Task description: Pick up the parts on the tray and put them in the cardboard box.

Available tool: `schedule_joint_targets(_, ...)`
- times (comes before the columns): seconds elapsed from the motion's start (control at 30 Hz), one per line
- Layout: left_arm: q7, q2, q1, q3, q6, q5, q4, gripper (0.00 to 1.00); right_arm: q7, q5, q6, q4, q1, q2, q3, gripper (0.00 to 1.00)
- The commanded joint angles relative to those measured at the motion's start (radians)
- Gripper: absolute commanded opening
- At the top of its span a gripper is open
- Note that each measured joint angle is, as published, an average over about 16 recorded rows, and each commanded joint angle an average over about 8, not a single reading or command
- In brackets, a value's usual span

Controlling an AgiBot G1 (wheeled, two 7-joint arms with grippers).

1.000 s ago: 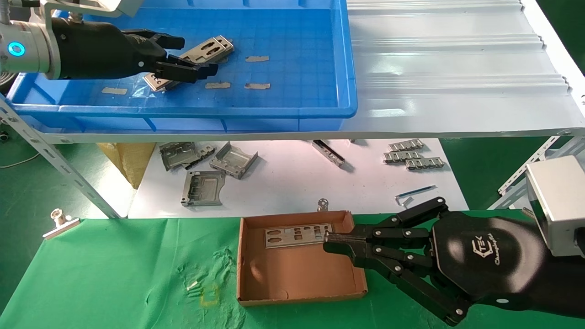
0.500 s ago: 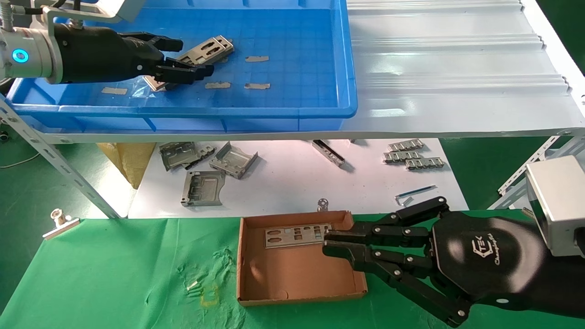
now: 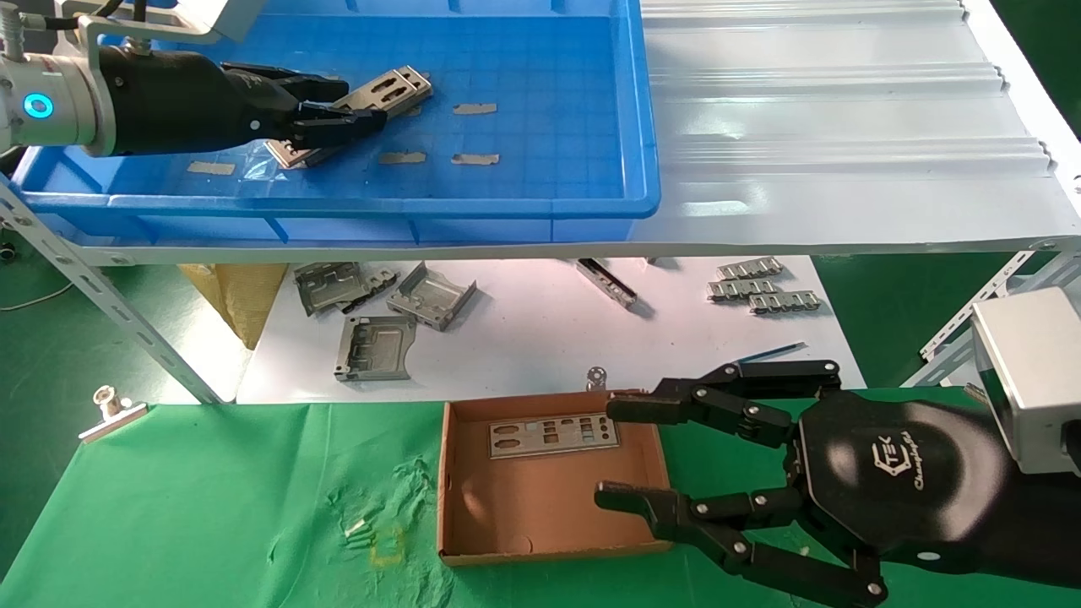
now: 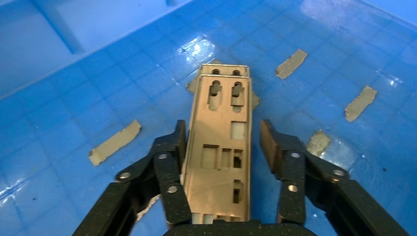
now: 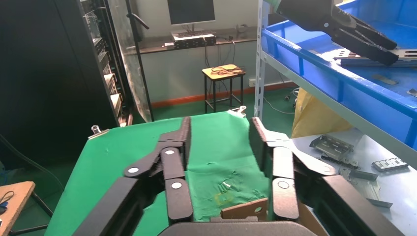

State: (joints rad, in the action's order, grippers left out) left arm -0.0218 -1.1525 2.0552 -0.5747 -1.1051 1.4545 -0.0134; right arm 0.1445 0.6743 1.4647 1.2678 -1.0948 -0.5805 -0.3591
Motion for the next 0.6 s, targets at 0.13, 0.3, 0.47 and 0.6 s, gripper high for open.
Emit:
schedule_joint_targets(0.13,0.004,0.000,0.003,-0.001,0.004,0.002,0.003,0.00,0.000,0.000,0.000,0.000,0.000,0.000,0.000,1.00)
schedule_joint_targets(0.3,0.007,0.002,0.009,-0.001,0.004,0.001,0.004,0.00,0.000,0.000,0.000,0.000,0.000,0.000,0.000,1.00)
schedule_joint_targets(0.47,0.010,0.008,0.021,0.004,0.006,-0.006,0.001,0.00,0.000,0.000,0.000,0.000,0.000,0.000,0.000,1.00)
schedule_joint_targets(0.6,0.014,0.013,0.031,0.008,0.001,-0.012,-0.001,0.00,0.000,0.000,0.000,0.000,0.000,0.000,0.000,1.00)
